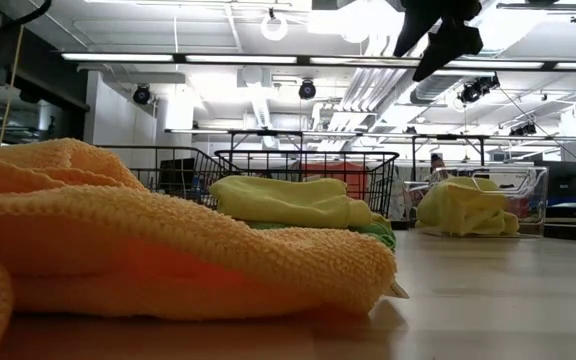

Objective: Sort microfiber towel by color & place in baskets
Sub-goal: Put the left orange microfiber towel into the brown wire basket

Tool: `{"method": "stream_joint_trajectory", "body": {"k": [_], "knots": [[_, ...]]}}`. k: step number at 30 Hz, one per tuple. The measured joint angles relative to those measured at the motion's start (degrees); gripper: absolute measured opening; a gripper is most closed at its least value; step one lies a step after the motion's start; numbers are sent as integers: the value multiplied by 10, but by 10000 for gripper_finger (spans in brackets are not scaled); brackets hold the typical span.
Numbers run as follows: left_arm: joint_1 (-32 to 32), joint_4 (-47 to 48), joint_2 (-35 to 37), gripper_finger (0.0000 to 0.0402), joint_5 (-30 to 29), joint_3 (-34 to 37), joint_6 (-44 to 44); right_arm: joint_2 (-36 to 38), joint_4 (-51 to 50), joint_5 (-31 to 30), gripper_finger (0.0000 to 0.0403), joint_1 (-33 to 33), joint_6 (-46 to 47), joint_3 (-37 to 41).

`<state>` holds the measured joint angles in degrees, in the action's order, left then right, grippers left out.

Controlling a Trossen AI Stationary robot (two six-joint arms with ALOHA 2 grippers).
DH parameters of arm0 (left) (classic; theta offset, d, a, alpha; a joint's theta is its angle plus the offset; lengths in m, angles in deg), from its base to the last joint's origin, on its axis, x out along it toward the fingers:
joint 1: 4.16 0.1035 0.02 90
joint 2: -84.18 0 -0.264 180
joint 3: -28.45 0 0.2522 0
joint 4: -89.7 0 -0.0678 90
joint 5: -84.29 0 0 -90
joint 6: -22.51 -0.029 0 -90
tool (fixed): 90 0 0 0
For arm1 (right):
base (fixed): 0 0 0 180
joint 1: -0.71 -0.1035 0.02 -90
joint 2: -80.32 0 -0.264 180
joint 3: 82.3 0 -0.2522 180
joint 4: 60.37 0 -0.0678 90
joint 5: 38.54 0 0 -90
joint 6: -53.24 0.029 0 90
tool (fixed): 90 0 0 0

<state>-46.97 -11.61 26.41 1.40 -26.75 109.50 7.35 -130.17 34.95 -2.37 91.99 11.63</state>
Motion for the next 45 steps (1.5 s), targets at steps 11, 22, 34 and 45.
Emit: {"method": "stream_joint_trajectory", "body": {"k": [11,22,34,45], "knots": [[-14,-55,-92,122,5,23,44,0,-5,2,307,12,-63,0],[-13,-12,-35,7,-59,-101,41,0,-4,0,307,12,-82,0],[133,-38,12,0,-522,-472,-402,0,9,-48,307,21,-99,0],[370,-40,-12,0,-628,-615,-736,0,10,-50,307,42,-107,0]]}}
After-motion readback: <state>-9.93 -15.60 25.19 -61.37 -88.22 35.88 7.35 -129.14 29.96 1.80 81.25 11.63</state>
